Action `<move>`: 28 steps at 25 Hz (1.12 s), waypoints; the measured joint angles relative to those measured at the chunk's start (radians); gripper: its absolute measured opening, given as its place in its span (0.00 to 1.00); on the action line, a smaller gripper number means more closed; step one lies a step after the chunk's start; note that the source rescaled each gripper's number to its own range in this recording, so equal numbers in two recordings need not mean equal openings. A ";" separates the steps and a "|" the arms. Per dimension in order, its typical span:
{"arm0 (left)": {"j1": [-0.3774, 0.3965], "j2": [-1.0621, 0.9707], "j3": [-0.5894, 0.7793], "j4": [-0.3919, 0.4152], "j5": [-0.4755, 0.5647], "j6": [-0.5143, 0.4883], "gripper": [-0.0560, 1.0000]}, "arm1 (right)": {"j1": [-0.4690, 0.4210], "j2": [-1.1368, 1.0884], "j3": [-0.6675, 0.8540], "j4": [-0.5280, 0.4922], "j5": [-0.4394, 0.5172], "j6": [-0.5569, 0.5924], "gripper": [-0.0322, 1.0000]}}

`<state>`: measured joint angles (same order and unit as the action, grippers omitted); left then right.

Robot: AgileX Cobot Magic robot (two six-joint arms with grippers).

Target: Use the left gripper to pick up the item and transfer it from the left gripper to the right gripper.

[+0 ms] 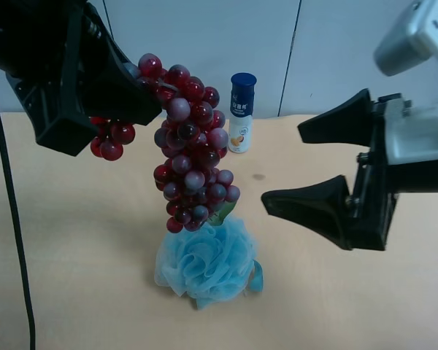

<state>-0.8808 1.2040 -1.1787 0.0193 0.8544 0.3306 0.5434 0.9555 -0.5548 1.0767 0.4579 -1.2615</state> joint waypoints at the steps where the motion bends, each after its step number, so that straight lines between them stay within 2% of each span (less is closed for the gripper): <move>1: 0.000 0.000 0.000 0.000 0.000 0.000 0.05 | 0.026 0.028 0.000 0.043 -0.030 -0.036 1.00; 6: 0.000 0.000 0.000 0.000 0.000 0.000 0.05 | 0.152 0.152 -0.034 0.199 -0.154 -0.207 1.00; 12: 0.000 0.000 0.000 0.000 0.001 0.000 0.05 | 0.168 0.278 -0.109 0.248 -0.177 -0.245 1.00; 17: 0.000 0.000 0.000 0.000 0.001 0.000 0.05 | 0.168 0.356 -0.180 0.250 -0.163 -0.284 1.00; 23: 0.000 0.016 -0.001 0.000 0.001 0.000 0.05 | 0.168 0.431 -0.256 0.277 -0.098 -0.360 1.00; 28: 0.000 0.021 -0.001 -0.002 -0.001 0.000 0.05 | 0.168 0.497 -0.265 0.385 -0.073 -0.466 1.00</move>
<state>-0.8808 1.2250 -1.1796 0.0171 0.8531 0.3306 0.7116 1.4524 -0.8193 1.4613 0.3847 -1.7275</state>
